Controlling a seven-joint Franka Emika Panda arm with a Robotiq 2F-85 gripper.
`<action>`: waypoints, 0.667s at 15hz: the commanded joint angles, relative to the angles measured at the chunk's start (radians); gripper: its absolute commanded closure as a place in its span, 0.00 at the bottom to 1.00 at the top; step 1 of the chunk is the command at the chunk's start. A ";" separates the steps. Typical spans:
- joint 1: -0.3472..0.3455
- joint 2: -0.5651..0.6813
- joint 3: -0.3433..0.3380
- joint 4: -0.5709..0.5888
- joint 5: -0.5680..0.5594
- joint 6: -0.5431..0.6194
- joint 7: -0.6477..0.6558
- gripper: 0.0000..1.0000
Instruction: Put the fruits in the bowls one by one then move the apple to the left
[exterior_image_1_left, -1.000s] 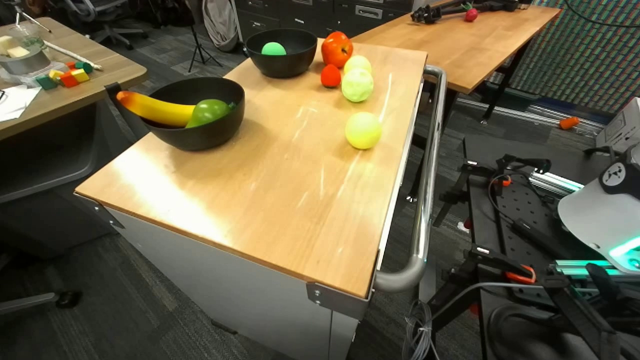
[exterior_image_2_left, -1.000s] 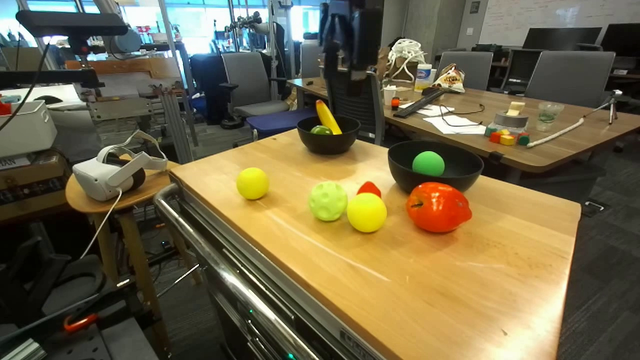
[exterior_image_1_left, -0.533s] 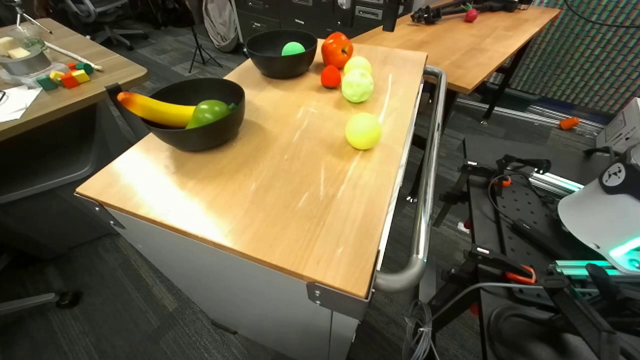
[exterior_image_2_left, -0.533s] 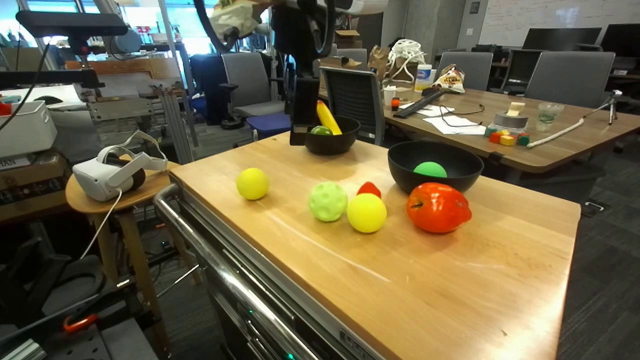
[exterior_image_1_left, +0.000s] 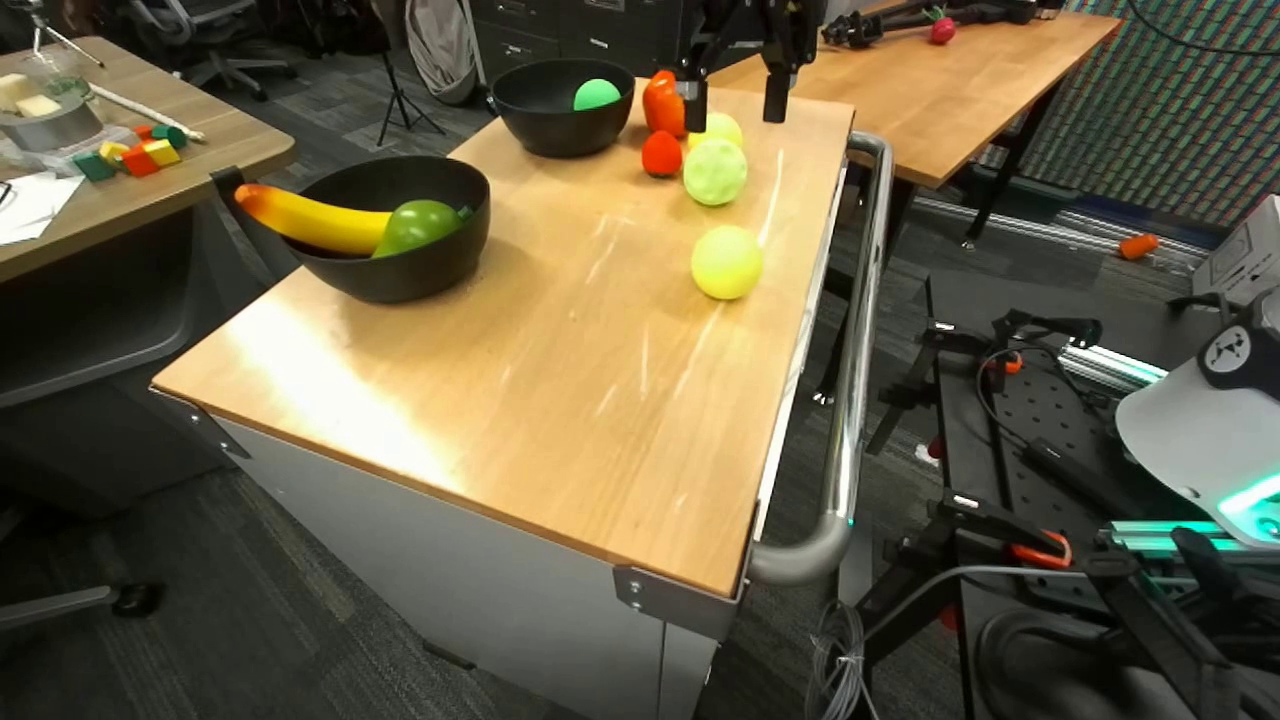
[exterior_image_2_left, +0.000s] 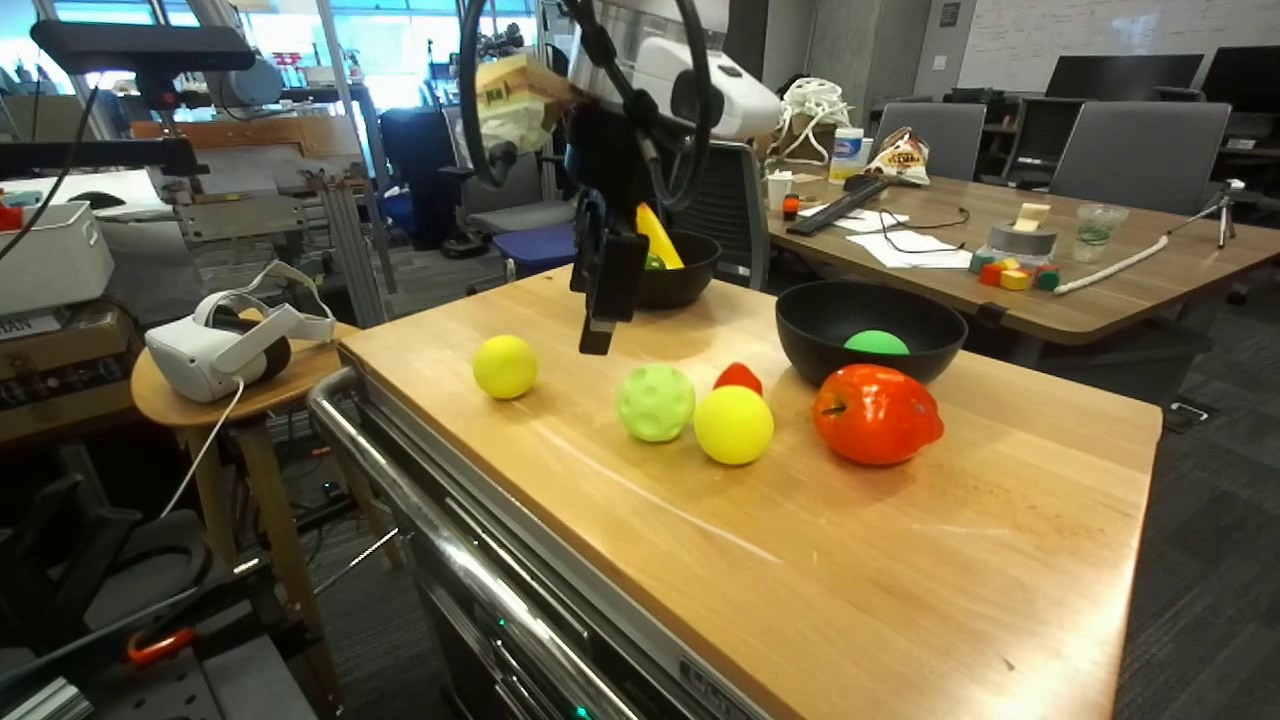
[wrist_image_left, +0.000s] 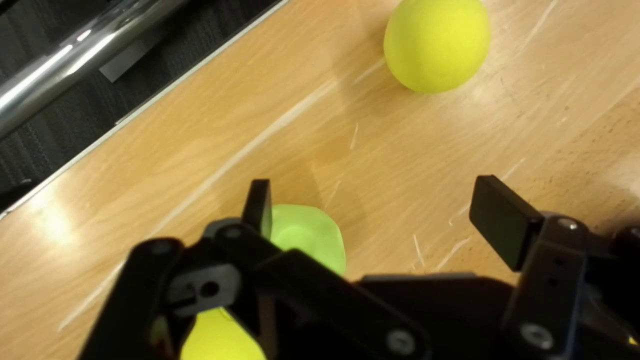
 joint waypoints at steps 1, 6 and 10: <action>-0.013 0.059 0.004 0.068 -0.029 -0.062 0.003 0.00; -0.015 0.119 -0.001 0.088 -0.082 -0.064 0.008 0.00; -0.018 0.156 -0.010 0.077 -0.129 0.009 0.024 0.00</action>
